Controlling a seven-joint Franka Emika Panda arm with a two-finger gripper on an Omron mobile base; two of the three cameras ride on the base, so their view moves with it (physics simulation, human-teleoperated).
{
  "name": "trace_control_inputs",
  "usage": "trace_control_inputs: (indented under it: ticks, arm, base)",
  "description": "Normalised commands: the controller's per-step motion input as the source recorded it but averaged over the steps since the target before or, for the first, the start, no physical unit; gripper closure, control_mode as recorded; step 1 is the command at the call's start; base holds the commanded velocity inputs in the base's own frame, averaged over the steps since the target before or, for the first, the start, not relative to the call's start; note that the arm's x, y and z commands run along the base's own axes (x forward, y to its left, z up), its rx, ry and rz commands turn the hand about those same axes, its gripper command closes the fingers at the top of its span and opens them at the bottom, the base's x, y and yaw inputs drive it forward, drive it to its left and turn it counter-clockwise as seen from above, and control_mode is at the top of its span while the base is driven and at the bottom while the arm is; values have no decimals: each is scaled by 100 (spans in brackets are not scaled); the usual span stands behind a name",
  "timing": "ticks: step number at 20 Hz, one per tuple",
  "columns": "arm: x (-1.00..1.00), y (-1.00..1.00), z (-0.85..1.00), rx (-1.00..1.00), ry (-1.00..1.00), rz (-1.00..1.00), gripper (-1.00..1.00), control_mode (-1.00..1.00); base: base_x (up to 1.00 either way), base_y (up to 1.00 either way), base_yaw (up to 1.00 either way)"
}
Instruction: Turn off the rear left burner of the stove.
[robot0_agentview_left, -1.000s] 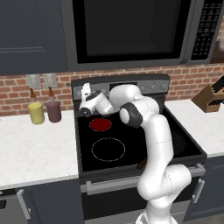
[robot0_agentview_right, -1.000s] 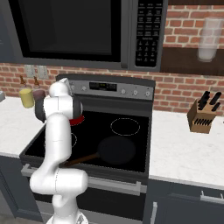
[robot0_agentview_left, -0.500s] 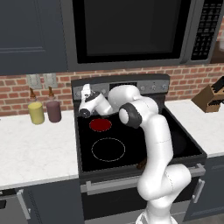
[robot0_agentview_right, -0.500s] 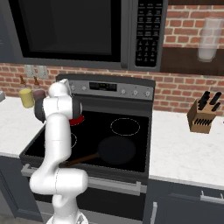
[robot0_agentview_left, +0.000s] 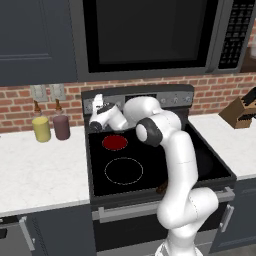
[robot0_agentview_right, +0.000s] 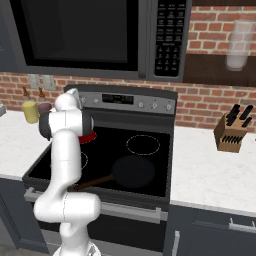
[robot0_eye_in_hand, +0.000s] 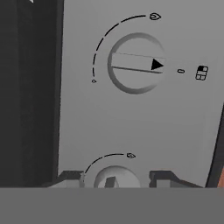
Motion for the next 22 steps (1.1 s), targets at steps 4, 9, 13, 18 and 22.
trace_control_inputs:
  ticks: [4,9,13,18,22]
  arm:
    - [1,0,13,0,0,0,100,-100]
    - [1,-1,14,11,5,-1,100,-100]
    - [4,-3,11,23,15,-14,100,-100]
    - [4,-19,14,32,19,-24,100,-100]
    - [4,-22,17,36,17,-28,100,-100]
  base:
    - [0,0,0]
    - [0,0,0]
    - [0,0,0]
    - [0,0,0]
    - [0,0,0]
